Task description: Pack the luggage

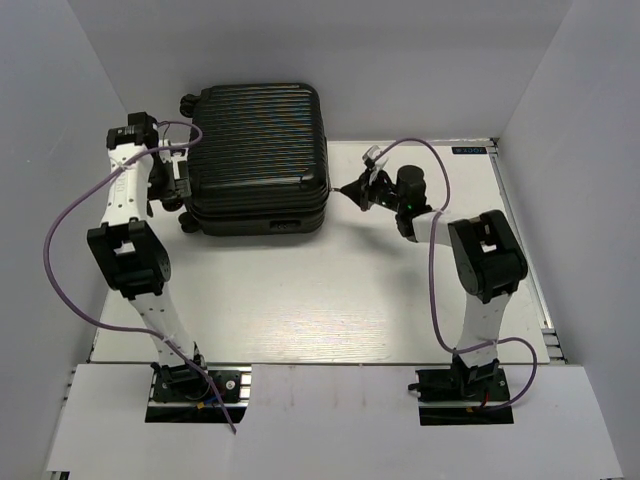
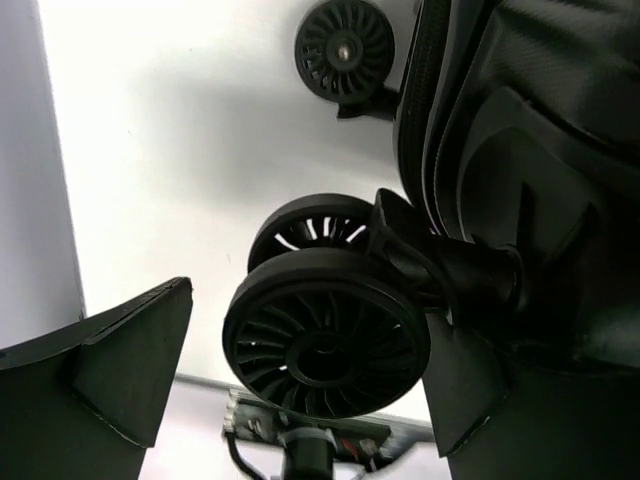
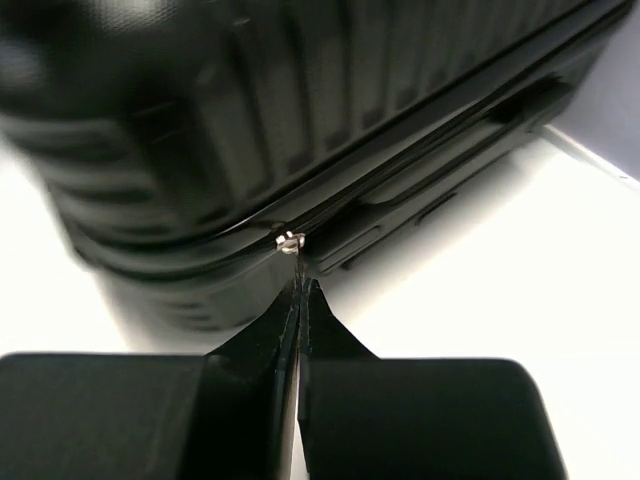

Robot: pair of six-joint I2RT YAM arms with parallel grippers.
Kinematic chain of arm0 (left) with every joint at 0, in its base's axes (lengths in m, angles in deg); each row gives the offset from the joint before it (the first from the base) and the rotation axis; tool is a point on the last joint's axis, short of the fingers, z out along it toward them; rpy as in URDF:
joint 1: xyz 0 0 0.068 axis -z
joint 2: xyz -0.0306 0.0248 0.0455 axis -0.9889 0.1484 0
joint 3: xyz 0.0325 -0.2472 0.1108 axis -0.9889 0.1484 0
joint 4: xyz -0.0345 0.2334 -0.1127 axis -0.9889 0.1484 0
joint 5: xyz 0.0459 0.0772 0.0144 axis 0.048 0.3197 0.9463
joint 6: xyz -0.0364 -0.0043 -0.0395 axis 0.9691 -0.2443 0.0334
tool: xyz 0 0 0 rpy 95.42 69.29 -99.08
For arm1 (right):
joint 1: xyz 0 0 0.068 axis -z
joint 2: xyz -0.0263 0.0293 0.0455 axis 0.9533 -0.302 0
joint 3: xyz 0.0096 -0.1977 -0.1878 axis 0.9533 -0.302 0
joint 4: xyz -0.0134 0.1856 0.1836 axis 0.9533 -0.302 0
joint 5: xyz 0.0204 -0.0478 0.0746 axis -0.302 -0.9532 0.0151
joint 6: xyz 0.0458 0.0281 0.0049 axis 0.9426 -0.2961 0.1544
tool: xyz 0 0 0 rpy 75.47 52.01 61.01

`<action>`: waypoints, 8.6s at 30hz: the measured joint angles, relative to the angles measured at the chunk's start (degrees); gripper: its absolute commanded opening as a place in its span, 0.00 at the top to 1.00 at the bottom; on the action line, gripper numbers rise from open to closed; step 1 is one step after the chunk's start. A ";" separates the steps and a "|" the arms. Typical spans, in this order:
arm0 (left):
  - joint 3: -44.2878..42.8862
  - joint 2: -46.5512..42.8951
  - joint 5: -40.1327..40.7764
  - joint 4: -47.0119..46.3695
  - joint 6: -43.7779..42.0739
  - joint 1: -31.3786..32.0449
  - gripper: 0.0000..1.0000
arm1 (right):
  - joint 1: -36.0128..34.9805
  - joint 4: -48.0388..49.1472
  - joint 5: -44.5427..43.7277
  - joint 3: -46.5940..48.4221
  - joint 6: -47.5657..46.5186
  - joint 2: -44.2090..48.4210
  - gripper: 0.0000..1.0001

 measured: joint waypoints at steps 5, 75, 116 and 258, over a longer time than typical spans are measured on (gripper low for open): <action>-12.00 7.74 -1.60 12.00 3.78 -0.35 0.00 | -1.14 -0.07 -6.16 4.57 -0.02 -4.02 1.00; 28.28 -19.87 12.83 -29.55 2.95 8.00 0.02 | -3.91 0.35 -31.26 49.51 9.03 -38.18 1.00; 61.48 -38.82 -29.81 -59.80 63.98 -3.19 0.01 | -2.60 1.25 -31.63 40.87 1.97 -32.96 1.00; 5.29 5.29 -41.44 -33.42 10.19 -3.74 1.00 | 7.21 -26.93 -7.74 -6.27 4.87 12.85 1.00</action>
